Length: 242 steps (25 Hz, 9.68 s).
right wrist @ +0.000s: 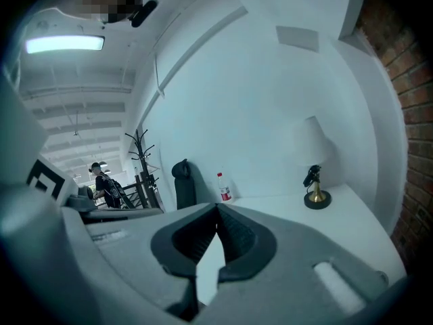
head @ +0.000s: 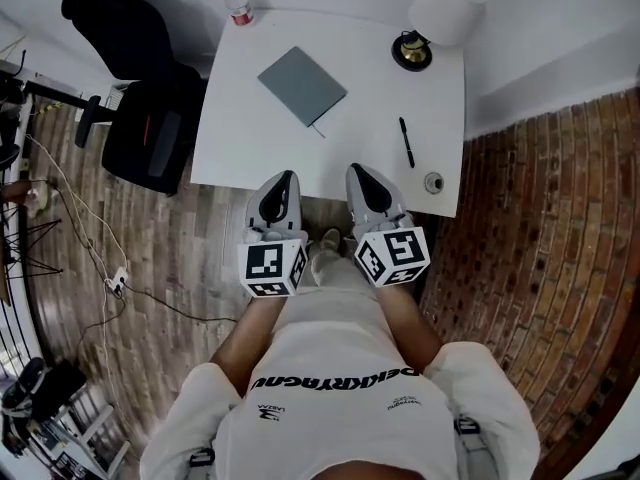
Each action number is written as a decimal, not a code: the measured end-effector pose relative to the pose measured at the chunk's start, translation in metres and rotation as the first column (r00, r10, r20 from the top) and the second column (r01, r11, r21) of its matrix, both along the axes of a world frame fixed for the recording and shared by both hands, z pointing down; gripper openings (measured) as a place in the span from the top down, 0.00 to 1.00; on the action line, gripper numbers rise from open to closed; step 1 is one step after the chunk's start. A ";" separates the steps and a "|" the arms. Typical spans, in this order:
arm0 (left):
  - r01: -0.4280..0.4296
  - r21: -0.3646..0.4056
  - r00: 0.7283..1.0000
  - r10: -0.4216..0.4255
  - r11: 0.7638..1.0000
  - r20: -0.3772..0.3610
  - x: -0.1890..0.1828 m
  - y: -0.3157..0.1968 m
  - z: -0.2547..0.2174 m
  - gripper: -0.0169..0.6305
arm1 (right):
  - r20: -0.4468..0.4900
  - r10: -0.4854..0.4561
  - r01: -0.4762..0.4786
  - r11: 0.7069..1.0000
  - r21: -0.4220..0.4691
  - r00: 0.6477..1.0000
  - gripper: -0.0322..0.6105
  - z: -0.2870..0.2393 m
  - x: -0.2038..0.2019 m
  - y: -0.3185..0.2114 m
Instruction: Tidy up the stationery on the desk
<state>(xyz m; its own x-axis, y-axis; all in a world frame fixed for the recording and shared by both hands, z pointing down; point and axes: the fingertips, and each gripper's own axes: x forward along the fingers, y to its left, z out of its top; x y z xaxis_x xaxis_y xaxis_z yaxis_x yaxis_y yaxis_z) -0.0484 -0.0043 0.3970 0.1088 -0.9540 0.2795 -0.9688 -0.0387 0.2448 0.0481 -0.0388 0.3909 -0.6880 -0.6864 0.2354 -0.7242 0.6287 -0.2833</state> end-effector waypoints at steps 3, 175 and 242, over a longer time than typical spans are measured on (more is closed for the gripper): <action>0.001 -0.027 1.000 -0.002 1.000 -0.024 -0.012 -0.017 0.013 0.98 | -0.028 -0.006 0.005 1.000 -0.018 1.000 0.95 0.010 -0.012 -0.015; -0.303 -0.371 0.950 0.249 0.878 -0.186 -0.031 -0.121 0.186 0.98 | -0.453 0.111 -0.297 0.883 -0.364 0.885 0.84 0.242 0.104 -0.137; -0.262 -0.210 0.964 0.246 0.942 -0.100 -0.015 -0.065 0.102 0.98 | -0.147 0.194 -0.243 0.741 -0.625 0.970 0.88 0.250 0.049 -0.134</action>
